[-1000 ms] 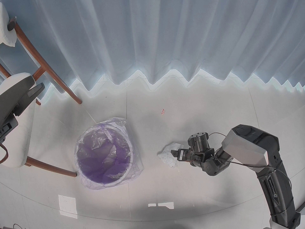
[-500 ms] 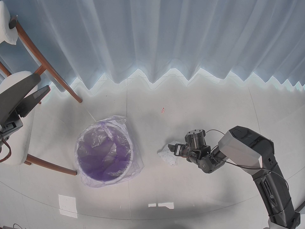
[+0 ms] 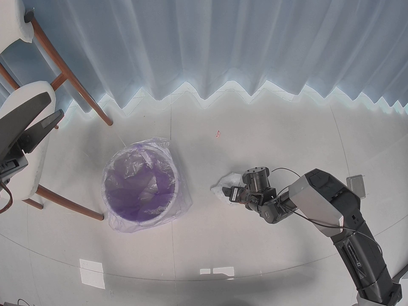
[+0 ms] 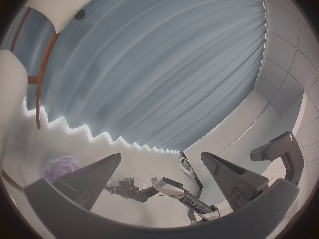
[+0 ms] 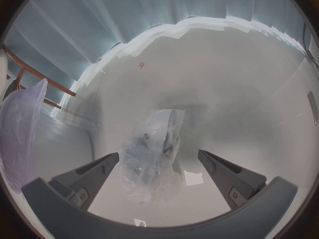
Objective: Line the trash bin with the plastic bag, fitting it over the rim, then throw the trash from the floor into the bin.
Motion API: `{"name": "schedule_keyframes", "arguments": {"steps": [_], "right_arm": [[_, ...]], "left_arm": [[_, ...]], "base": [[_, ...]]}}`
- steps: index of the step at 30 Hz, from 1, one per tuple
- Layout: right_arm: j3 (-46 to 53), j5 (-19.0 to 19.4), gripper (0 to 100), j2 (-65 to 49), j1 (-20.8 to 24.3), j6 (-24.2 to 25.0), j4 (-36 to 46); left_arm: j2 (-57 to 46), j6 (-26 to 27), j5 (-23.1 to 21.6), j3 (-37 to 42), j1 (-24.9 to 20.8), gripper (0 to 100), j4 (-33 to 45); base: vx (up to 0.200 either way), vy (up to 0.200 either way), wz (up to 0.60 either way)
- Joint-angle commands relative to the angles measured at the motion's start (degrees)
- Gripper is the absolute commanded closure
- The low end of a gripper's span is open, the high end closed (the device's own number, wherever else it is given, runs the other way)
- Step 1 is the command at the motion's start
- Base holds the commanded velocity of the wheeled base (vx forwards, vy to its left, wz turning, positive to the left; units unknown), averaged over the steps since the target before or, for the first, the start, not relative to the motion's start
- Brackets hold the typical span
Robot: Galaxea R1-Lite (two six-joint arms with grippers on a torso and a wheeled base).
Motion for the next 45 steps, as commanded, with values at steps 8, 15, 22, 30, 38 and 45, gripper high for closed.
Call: {"name": "schedule_keyframes", "arguments": {"steps": [8, 15, 22, 30, 38, 45], "right_arm": [[-8.4, -0.3, 0, 4.5, 0.3, -0.1, 3.6], [-9.5, -0.3, 100, 5.3, 0.5, -0.2, 3.7], [-9.7, -0.5, 100, 6.0, 0.6, 0.0, 3.4], [-3.9, -3.0, 100, -2.5, 1.5, 5.3, 2.7], [22.3, -1.6, 100, -24.7, 6.2, 11.2, -1.9], [45.0, 0.0, 100, -34.9, 10.5, 6.7, -21.7]], "left_arm": [[-0.3, 0.0, 0.0, 0.3, 0.0, 0, 0.4], [-0.3, 0.1, -0.1, 0.3, 0.0, 0, 0.5], [-0.3, 0.1, -0.1, 0.3, 0.0, 0, 0.4], [-0.4, 0.1, -0.1, 0.3, 0.1, 0, 0.1], [-0.7, 0.6, -0.2, 1.8, -0.1, 0, 0.5], [-0.3, 4.1, -0.2, 3.6, -0.4, 0, 0.5]], "base": [[0.000, 0.000, 0.00], [0.000, 0.000, 0.00], [0.000, 0.000, 0.00], [0.000, 0.000, 0.00], [0.000, 0.000, 0.00], [0.000, 0.000, 0.00]]}}
